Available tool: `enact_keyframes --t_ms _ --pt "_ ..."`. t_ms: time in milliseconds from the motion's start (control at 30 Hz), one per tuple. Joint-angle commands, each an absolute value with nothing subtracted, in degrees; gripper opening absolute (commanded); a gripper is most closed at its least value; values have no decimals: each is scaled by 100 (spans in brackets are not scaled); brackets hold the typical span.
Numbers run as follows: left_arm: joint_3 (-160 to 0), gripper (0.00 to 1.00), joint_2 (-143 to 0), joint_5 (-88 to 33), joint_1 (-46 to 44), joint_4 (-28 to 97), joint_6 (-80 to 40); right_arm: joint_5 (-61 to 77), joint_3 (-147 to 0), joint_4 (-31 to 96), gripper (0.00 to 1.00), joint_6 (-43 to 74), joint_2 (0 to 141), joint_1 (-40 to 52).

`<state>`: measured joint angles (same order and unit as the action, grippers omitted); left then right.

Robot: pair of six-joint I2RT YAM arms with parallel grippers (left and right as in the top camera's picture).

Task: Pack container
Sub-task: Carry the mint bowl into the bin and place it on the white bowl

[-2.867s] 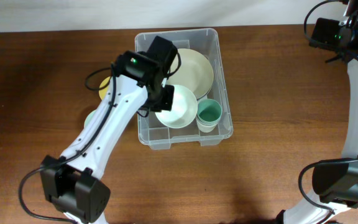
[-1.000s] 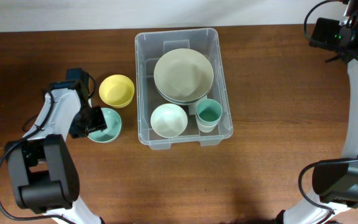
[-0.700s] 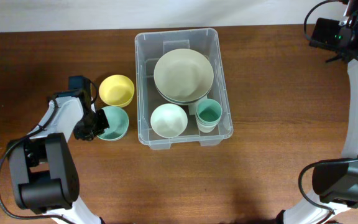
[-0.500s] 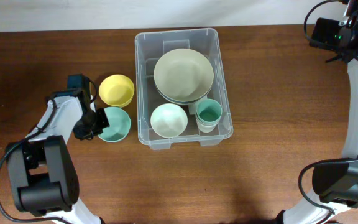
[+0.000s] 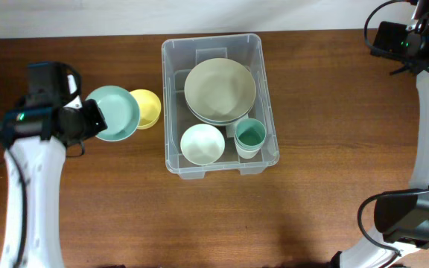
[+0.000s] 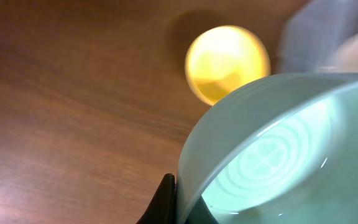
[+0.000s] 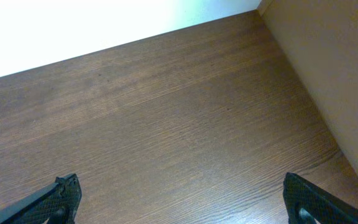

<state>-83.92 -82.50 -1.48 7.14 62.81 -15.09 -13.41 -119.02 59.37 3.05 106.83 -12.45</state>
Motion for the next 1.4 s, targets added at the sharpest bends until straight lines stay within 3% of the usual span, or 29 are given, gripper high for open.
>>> enact_keyframes --t_ms 0,300,567,867,900,967,1067,1367 --pt "-8427 1 -7859 -600 333 6283 -1581 -1328 -11900 5922 99 366 10689 -1240" --pt "-8427 1 -8202 -532 -1653 5616 -1728 -1328 -11900 5922 99 366 10689 -1240" --pt "-8425 1 -9102 -471 -2178 5448 -1734 -1328 -11900 5922 99 366 10689 -1240" --pt "-8425 1 -9546 -471 -2237 5520 -1732 -1328 -11900 5922 99 366 10689 -1240" --pt "-8427 4 -9546 -471 -2237 5533 -1732 -1328 -11900 5922 99 366 10689 -1240" --pt "-8425 19 -9546 -471 -2237 5531 -1730 -1328 -11900 5922 99 366 10689 -1240" --pt "-8429 28 -9546 -447 -2233 5485 -1728 -1328 -11900 5922 99 366 10689 -1240" --pt "-9430 32 -9544 89 -1219 5537 -1723 -1328 -11900 5922 99 366 10689 -1240"
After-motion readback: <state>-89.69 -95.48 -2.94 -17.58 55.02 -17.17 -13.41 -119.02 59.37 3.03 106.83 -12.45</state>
